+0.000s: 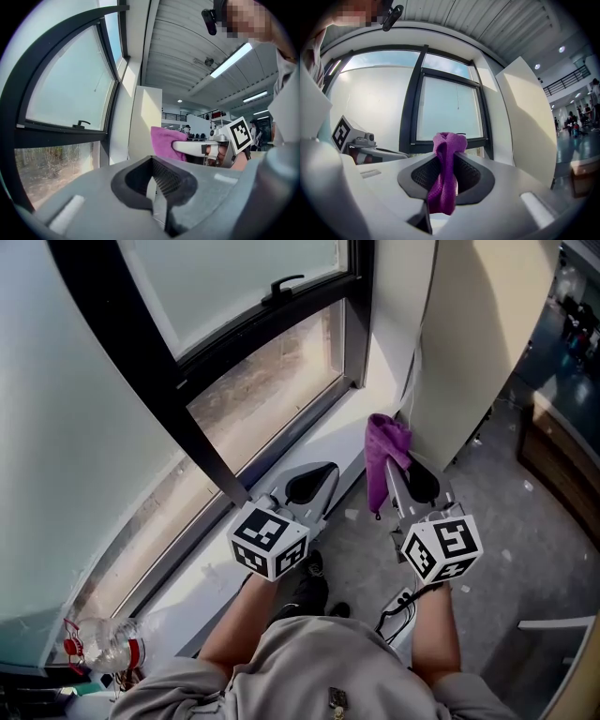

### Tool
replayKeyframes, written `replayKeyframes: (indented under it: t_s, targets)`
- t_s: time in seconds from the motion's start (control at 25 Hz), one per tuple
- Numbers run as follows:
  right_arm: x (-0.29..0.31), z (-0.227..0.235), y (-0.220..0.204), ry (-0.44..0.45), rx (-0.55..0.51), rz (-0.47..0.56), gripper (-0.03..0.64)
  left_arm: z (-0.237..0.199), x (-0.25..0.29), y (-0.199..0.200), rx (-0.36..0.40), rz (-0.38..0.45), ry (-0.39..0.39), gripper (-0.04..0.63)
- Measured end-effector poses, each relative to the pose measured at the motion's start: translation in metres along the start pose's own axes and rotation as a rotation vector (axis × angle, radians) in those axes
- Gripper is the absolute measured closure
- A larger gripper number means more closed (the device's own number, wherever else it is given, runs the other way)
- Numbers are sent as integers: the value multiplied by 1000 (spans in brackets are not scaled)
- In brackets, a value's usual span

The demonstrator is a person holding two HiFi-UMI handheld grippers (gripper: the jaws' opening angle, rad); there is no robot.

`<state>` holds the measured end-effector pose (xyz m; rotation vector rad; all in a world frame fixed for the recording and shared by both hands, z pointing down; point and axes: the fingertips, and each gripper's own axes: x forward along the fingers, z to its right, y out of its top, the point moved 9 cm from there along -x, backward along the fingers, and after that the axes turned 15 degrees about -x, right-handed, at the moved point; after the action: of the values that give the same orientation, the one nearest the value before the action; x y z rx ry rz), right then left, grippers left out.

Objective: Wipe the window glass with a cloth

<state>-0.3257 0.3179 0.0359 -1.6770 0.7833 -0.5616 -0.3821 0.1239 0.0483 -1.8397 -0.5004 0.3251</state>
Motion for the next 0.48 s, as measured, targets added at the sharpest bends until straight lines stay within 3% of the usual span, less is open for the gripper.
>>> replayKeyframes:
  t_s: [0.24,0.48]
  targets:
    - [49,19,-21,7,-25,-59,508,-50,42,-4,-50,-4,-21,594]
    - [136,53,-30,6,-46,-88,508,-122,90,14,-81,17,-20,594]
